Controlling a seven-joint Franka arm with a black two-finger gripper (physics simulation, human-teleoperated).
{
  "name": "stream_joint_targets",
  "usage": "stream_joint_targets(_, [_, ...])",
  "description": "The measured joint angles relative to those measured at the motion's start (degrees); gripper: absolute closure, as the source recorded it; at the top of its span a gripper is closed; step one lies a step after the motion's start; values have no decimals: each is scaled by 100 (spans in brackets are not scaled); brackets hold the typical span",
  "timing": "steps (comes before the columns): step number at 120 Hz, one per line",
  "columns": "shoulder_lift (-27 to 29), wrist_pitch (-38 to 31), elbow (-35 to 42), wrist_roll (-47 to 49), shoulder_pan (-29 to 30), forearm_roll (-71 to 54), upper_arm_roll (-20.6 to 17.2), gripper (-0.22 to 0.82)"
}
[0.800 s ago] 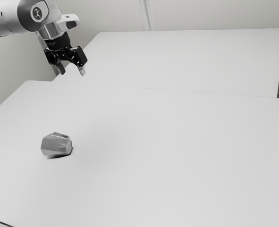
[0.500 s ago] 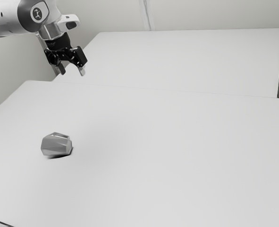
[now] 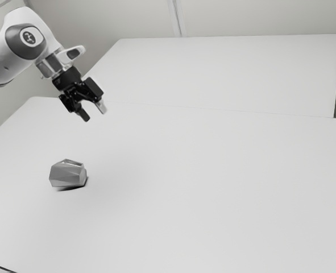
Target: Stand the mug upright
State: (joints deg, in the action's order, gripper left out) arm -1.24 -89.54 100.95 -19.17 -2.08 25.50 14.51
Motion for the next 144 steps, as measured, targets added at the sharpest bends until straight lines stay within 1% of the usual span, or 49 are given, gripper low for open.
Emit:
stream_joint_targets(6, [-112,71,-31,-183,168,128,18,0])
stream_joint_targets(11, [-176,131,-49,-324,452,202,19,0])
stream_joint_targets(26, [-356,289,-68,-721,1875,386,29,0])
stream_joint_targets(32, [-444,336,-71,-877,2283,462,33,0])
stream_joint_targets(44, [-856,406,-73,-1234,2621,712,34,0])
stream_joint_targets(61, [-1640,459,-187,-1798,3071,1169,68,0])
stream_joint_targets(71, [-1796,474,-114,-2090,3150,1305,245,0])
stream_joint_targets(86, [-2070,479,76,-2459,3244,1619,369,0])
stream_joint_targets(116, [-2173,170,914,-3097,3332,2945,391,0])
stream_joint_targets(136, [-2229,82,1071,-3507,3264,3205,364,0])
stream_joint_targets(140, [-2244,85,1103,-3582,3257,3226,346,3])
stream_joint_targets(144, [-2252,96,1146,-3653,3253,3242,336,11])
